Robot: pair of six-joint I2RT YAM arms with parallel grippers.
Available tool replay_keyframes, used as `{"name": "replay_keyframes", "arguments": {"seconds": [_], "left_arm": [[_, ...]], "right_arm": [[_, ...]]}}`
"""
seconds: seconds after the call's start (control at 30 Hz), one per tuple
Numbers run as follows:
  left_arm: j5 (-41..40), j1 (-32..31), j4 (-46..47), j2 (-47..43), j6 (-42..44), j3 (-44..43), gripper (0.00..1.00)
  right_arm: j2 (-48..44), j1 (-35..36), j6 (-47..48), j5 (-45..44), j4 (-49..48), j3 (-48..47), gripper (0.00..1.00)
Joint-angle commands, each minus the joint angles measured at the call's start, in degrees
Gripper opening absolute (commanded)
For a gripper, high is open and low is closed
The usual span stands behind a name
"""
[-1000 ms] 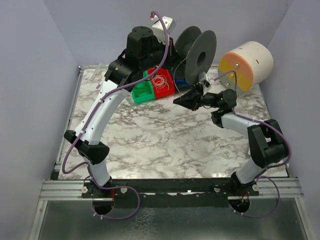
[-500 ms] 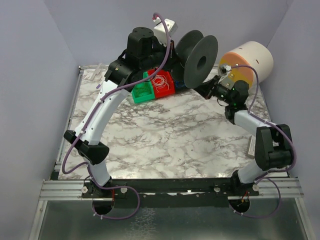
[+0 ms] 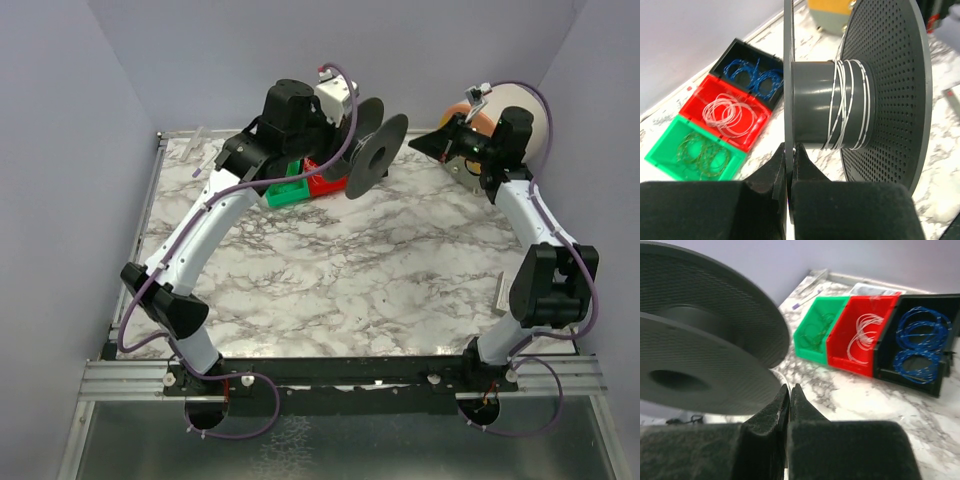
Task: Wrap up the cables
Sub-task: Wrap the cable around the cable reel.
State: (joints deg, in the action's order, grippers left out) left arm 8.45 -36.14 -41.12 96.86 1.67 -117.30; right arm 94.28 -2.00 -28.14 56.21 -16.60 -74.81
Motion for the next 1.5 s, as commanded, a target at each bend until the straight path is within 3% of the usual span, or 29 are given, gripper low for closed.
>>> {"name": "replay_keyframes", "arguments": {"seconds": [0.0, 0.2, 0.5, 0.77, 1.07, 1.23, 1.47], "left_arm": [[-6.63, -0.69, 3.10, -3.88, 5.79, 3.36, 0.00], [-15.74, -5.02, 3.16, -3.23, 11.37, 8.01, 0.00], [-29.08, -8.84, 6.42, -1.33, 10.77, 11.21, 0.00], [-38.44, -12.71, 7.63, 1.63, 9.83, 10.68, 0.00], [-46.44, -13.52, 7.73, 6.18, 5.34, 7.32, 0.00], [-44.21, -13.09, 7.20, 7.34, 0.57, 3.33, 0.00], [-33.78, -7.99, 5.22, 8.24, -7.38, -2.18, 0.00]], "right_arm": [[0.09, -0.28, 3.82, 11.05, 13.56, -4.50, 0.00], [0.26, -0.26, -0.73, 17.83, 14.79, -8.30, 0.01], [-2.69, 0.08, -20.63, 21.26, -4.08, -5.88, 0.00], [-3.80, 3.72, -24.50, 22.36, -6.54, -6.28, 0.01], [-6.75, 9.21, -19.82, 22.11, -1.09, -4.97, 0.00], [-7.01, 14.58, -5.07, 19.54, 11.57, -3.71, 0.00], [-6.48, 18.48, 2.18, 18.38, 12.10, 2.18, 0.01]]}}
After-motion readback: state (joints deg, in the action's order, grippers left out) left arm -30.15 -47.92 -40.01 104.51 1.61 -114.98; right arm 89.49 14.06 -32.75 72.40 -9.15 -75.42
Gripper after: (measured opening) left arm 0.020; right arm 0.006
